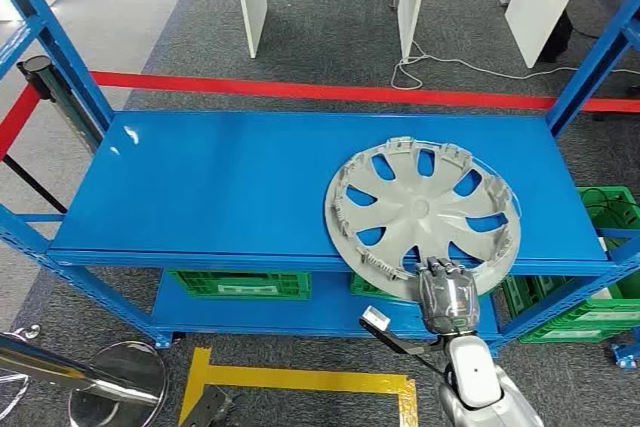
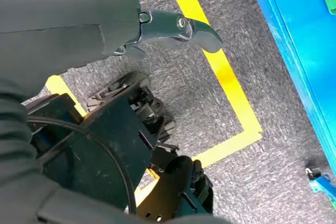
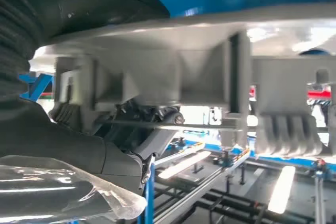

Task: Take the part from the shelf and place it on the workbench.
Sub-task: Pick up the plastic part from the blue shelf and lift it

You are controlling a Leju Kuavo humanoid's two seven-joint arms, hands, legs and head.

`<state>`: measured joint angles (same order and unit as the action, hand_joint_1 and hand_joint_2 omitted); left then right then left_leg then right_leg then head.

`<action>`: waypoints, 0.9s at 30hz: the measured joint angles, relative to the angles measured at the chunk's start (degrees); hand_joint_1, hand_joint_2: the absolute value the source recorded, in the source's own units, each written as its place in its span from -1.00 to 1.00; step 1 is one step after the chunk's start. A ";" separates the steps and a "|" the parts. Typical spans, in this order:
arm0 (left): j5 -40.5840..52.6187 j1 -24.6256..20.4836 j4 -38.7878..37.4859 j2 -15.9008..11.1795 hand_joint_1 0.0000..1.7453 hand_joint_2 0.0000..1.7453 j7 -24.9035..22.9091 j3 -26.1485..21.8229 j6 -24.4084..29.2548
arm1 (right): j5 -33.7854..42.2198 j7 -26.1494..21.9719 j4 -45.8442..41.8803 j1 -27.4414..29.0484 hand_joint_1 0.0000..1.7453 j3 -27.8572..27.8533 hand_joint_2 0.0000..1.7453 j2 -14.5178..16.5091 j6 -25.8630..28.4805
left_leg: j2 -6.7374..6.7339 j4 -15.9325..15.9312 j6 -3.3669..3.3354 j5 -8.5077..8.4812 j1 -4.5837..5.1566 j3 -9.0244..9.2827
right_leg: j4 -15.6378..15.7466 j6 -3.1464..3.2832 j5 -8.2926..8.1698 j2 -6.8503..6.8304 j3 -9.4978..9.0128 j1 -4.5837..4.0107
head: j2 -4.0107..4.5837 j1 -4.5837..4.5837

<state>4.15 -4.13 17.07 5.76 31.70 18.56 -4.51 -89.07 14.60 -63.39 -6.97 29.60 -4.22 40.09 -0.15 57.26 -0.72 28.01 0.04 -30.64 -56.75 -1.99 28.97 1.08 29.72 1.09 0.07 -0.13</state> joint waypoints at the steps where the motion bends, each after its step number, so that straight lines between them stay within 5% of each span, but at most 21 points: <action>1: -0.03 0.00 0.00 0.00 -1.00 1.00 -0.11 0.00 0.05 | 0.00 0.66 -0.29 -0.16 1.00 0.39 1.00 -0.17 0.01 | 0.00 0.00 0.00 0.00 0.00 0.00 | 0.00 0.00 0.00 0.00 0.00 0.00 | 0.00 0.00; 18: -0.91 0.10 -0.01 0.06 -1.00 1.00 -1.27 -0.07 1.25 | 0.00 10.56 -11.94 -4.42 1.00 10.94 1.00 -7.03 0.02 | 0.01 0.02 -0.01 -0.01 0.03 -0.11 | -0.02 -0.01 -0.04 0.02 0.11 0.02 | 0.00 -0.01; 20: -1.08 0.19 -0.03 0.07 -1.00 1.00 -1.35 -0.09 1.49 | 0.00 7.97 -16.12 -5.45 1.00 11.36 1.00 -8.44 0.01 | 0.01 0.05 -0.02 -0.02 0.03 -0.11 | -0.02 -0.01 -0.05 -0.01 0.12 0.02 | 0.00 -0.01; 24: -1.19 0.47 -0.09 0.09 -1.00 1.00 -1.47 -0.13 1.67 | 0.00 -7.45 -23.94 -3.41 1.00 8.09 1.00 -8.69 -0.02 | 0.03 0.06 -0.02 -0.02 0.03 -0.15 | -0.02 -0.01 -0.05 -0.05 0.14 0.02 | 0.00 0.00; 27: -1.20 0.49 -0.09 0.10 -1.00 1.00 -1.48 -0.13 1.67 | 0.00 -8.68 -24.43 -3.13 1.00 7.72 1.00 -8.56 -0.02 | 0.04 0.06 -0.02 -0.02 0.04 -0.16 | -0.02 -0.01 -0.05 -0.05 0.14 0.01 | 0.00 0.00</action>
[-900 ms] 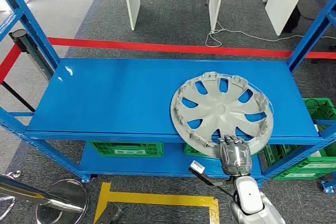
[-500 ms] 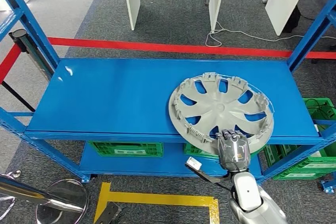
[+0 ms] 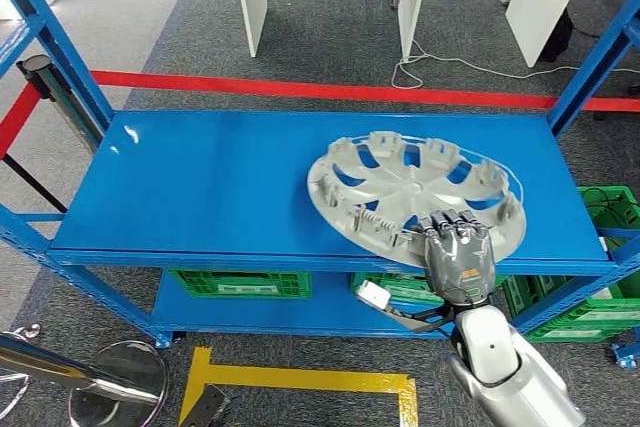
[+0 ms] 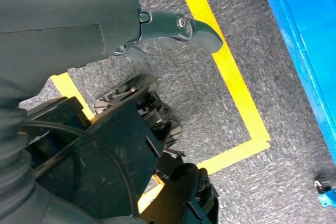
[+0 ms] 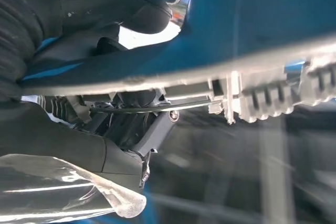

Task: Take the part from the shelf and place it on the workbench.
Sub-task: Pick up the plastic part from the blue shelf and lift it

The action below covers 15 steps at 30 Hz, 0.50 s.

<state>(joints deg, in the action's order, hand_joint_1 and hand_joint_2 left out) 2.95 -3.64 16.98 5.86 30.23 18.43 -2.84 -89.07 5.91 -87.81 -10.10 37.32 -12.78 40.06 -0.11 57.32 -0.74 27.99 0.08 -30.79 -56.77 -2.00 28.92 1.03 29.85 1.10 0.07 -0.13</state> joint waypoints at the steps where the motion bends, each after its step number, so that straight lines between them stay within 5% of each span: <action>1: 0.00 0.00 0.00 0.00 -1.00 1.00 0.00 0.00 0.00 | 0.00 0.00 0.00 0.00 1.00 0.00 1.00 0.00 0.00 | 0.00 0.00 0.00 0.00 0.00 0.00 | 0.00 0.00 0.00 0.00 0.00 0.00 | 0.00 0.00; 4: -0.02 0.02 0.00 0.00 -1.00 1.00 0.00 0.00 0.02 | 0.00 -1.24 -0.48 0.34 1.00 -0.41 1.00 0.20 0.00 | 0.01 0.00 0.00 0.00 0.00 -0.01 | 0.00 0.00 0.00 0.00 0.00 0.00 | 0.00 -0.02; 8: -0.05 0.14 -0.02 0.14 -1.00 -1.00 -0.02 -0.01 0.27 | 0.04 -18.55 -8.89 5.32 1.00 -8.46 1.00 6.24 -0.01 | 0.12 -0.01 0.00 0.00 -0.04 -0.11 | -0.01 0.02 0.04 -0.08 0.10 -0.05 | 0.00 -0.01; 11: -0.21 0.22 -0.03 0.41 -1.00 -1.00 -0.06 -0.04 0.81 | 0.05 -26.16 -19.81 9.84 1.00 -16.16 1.00 14.01 -0.05 | 0.29 -0.01 0.02 -0.03 -0.06 -0.20 | -0.04 0.04 0.07 -0.23 0.13 -0.05 | 0.00 -0.02; 15: 0.07 0.23 -0.04 0.44 -1.00 -1.00 -0.26 -0.04 1.00 | 0.04 -26.58 -22.46 10.78 1.00 -17.32 1.00 15.60 -0.07 | 0.29 0.02 0.02 -0.06 -0.03 -0.20 | -0.04 0.03 0.02 -0.26 0.12 -0.01 | 0.00 -0.01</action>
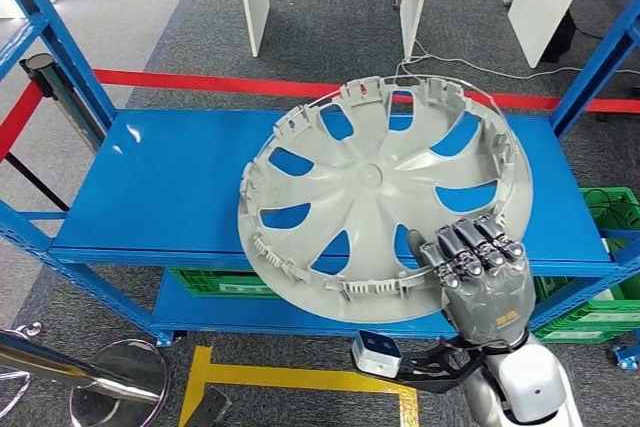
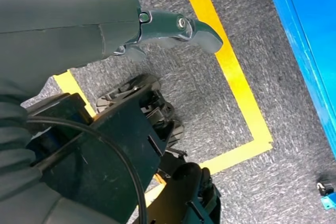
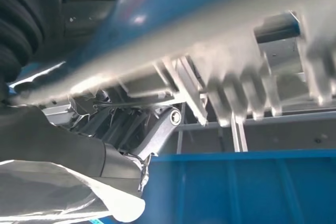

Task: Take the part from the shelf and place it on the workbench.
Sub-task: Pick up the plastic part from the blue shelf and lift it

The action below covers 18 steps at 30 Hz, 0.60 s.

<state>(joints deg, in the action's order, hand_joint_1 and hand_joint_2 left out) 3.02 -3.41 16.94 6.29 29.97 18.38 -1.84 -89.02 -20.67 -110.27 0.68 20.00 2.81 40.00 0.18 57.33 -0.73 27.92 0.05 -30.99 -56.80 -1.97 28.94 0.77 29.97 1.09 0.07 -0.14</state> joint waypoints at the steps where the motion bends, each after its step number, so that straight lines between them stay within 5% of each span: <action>1: 0.01 0.00 0.00 0.00 -1.00 -1.00 -0.07 0.00 0.05 | 0.00 0.36 -0.06 0.20 1.00 0.01 1.00 0.04 0.00 | 0.00 0.00 0.00 0.00 0.00 0.00 | 0.00 0.00 0.00 -0.01 0.00 0.00 | 0.00 -0.01; 8: -0.65 -0.07 -0.05 0.16 -1.00 -1.00 -1.82 -0.03 1.21 | -0.01 5.22 -0.06 0.80 1.00 0.60 1.00 0.03 -0.02 | 0.00 0.13 -0.04 0.04 0.06 -0.03 | 0.07 -0.06 -0.05 0.02 0.01 0.07 | 0.00 0.01; 13: -0.98 -0.67 -0.07 0.55 -1.00 -1.00 -4.63 -0.13 2.39 | -0.02 7.83 -0.64 1.23 1.00 0.66 1.00 -0.32 -0.01 | -0.14 -0.41 -1.26 -0.83 0.21 0.07 | 0.37 -0.96 -0.33 -0.09 0.16 0.27 | 0.00 0.05; 15: -0.93 -1.05 -0.06 1.06 -1.00 -1.00 -5.28 -0.13 2.97 | -0.02 9.01 -1.38 1.48 1.00 0.57 1.00 -1.01 0.00 | -0.41 -1.71 -2.00 -1.80 -0.06 0.31 | -2.12 -1.11 1.89 -0.20 1.53 0.14 | 0.00 -0.05; 18: -0.72 -1.42 -0.06 1.75 -1.00 -1.00 -5.89 -0.13 3.46 | -0.01 10.27 -1.93 1.63 1.00 0.54 1.00 -2.33 -0.01 | -0.77 -1.79 -2.27 -2.17 -0.14 -0.23 | -13.02 -1.36 7.10 -0.30 6.35 0.18 | 0.00 -0.14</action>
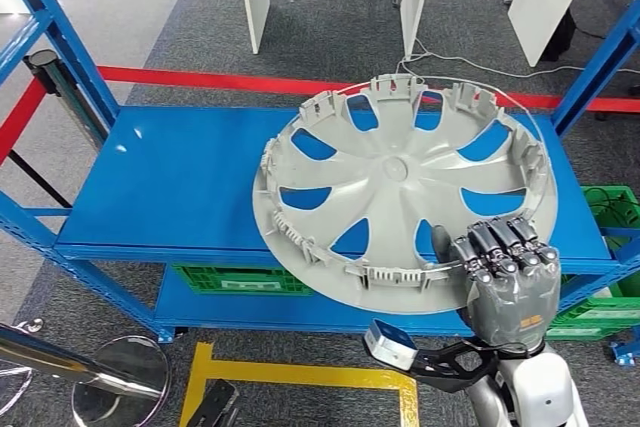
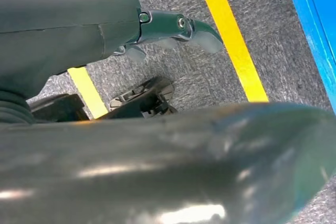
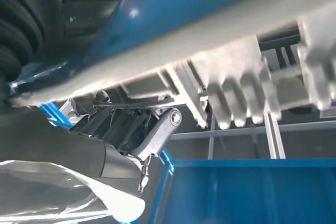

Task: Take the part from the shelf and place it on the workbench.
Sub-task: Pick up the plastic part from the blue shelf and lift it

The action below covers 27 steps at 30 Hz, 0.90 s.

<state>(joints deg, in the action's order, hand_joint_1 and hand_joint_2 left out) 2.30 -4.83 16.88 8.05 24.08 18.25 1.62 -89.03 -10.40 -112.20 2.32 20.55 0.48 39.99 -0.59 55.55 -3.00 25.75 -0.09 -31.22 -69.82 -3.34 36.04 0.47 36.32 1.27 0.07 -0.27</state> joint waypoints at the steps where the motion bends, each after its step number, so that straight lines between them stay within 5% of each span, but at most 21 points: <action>1: 0.07 -0.05 0.00 0.18 -1.00 -1.00 -0.15 0.00 0.11 | 0.01 0.32 -0.04 0.06 1.00 0.00 1.00 -0.38 -0.01 | -0.09 0.23 0.03 -0.01 -0.02 -0.21 | -2.29 -0.17 0.30 -0.02 0.94 0.07 | 0.00 0.01; 3: 0.13 -0.17 0.00 0.53 -1.00 -1.00 -0.34 0.00 0.23 | 0.01 0.84 -0.07 0.12 1.00 -0.04 1.00 -1.03 -0.01 | -0.13 0.92 0.29 0.09 -0.24 -0.65 | -0.10 -0.58 -2.41 -0.20 -0.31 0.39 | 0.00 0.01; 6: 0.15 -0.42 0.01 0.82 -1.00 -1.00 -0.43 0.00 0.39 | 0.01 1.14 -0.24 0.03 1.00 -0.08 1.00 -1.61 -0.01 | -0.08 2.68 1.54 0.50 -0.31 -1.80 | 9.52 -0.98 -6.25 -0.67 -5.24 0.70 | -0.01 -0.24; 10: 0.25 -0.55 0.01 0.94 -1.00 -1.00 -0.54 0.00 0.80 | -0.02 1.56 -0.55 0.04 1.00 -0.08 1.00 -2.00 -0.02 | 0.00 4.05 2.88 0.14 -0.11 -3.18 | 9.97 0.47 -6.40 -0.45 -4.65 0.62 | -0.01 -0.16; 12: 0.28 -0.59 0.01 1.03 -1.00 -1.00 -0.74 0.00 1.00 | -0.02 1.80 -0.58 0.00 1.00 -0.24 1.00 -2.21 -0.02 | 0.03 6.11 3.39 2.44 -0.27 -4.25 | 9.86 1.55 -7.08 -0.52 -3.70 0.64 | -0.01 0.02; 15: 0.23 -0.63 0.01 1.26 -1.00 -1.00 -1.44 0.00 1.55 | -0.02 2.07 -0.71 -0.04 1.00 -0.50 1.00 -2.60 -0.03 | 0.06 15.97 3.82 9.42 -0.36 -7.19 | 9.86 2.75 -8.26 -0.57 -2.03 0.30 | -0.01 0.34; 17: -0.03 -0.64 0.01 1.47 -1.00 -1.00 -2.26 0.00 2.26 | -0.02 2.04 -0.85 0.03 1.00 -0.64 1.00 -2.88 -0.03 | 0.07 19.58 3.51 10.50 -0.29 -7.18 | 9.84 3.02 -9.14 -0.56 -0.92 -0.16 | 0.00 0.36; 18: -0.19 -0.66 0.01 1.60 -1.00 -1.00 -2.65 0.00 2.59 | -0.02 1.99 -0.96 0.08 1.00 -0.75 1.00 -3.00 -0.03 | 0.08 18.42 3.10 9.46 -0.18 -5.85 | 9.83 3.09 -9.58 -0.53 -0.38 -0.42 | 0.00 0.36; 20: -0.43 -0.80 0.01 1.85 -1.00 -1.00 -3.18 -0.02 3.00 | -0.02 1.92 -1.26 0.20 1.00 -1.01 1.00 -3.16 -0.02 | 0.18 11.08 1.63 6.78 0.31 -0.91 | 9.84 3.08 -10.47 -0.46 0.53 -0.80 | -0.01 0.32; 22: -0.45 -1.01 0.01 2.08 -1.00 -1.00 -3.38 -0.06 3.14 | -0.02 1.92 -1.60 0.24 1.00 -1.23 1.00 -3.30 -0.02 | 0.34 4.10 0.68 5.94 0.91 3.18 | 9.97 2.71 -11.38 -0.51 1.01 -0.79 | -0.01 0.27; 25: -0.68 -1.14 0.00 2.35 -1.00 -1.00 -3.67 -0.13 3.33 | -0.02 1.85 -1.94 0.41 1.00 -1.43 1.00 -3.46 -0.02 | 0.43 1.55 0.48 4.92 1.40 3.72 | 10.66 1.70 -12.73 -0.64 1.19 -0.30 | 0.00 0.47; 27: -1.48 -1.19 -0.01 2.51 -1.00 -1.00 -4.24 -0.28 3.61 | -0.02 1.64 -2.25 0.79 1.00 -1.66 1.00 -3.71 -0.02 | 0.24 0.51 0.16 3.21 1.17 3.06 | 9.90 1.22 -10.97 -0.57 1.87 -0.34 | 0.00 0.40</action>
<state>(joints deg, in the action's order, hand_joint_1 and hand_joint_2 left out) 0.81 -6.03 16.88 10.56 19.84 17.97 5.23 -89.05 -8.75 -114.45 3.10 18.89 -3.23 39.98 -0.35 56.06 -2.84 28.96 1.08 -28.16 -59.92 -2.12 25.07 -0.10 38.19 0.93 0.07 0.13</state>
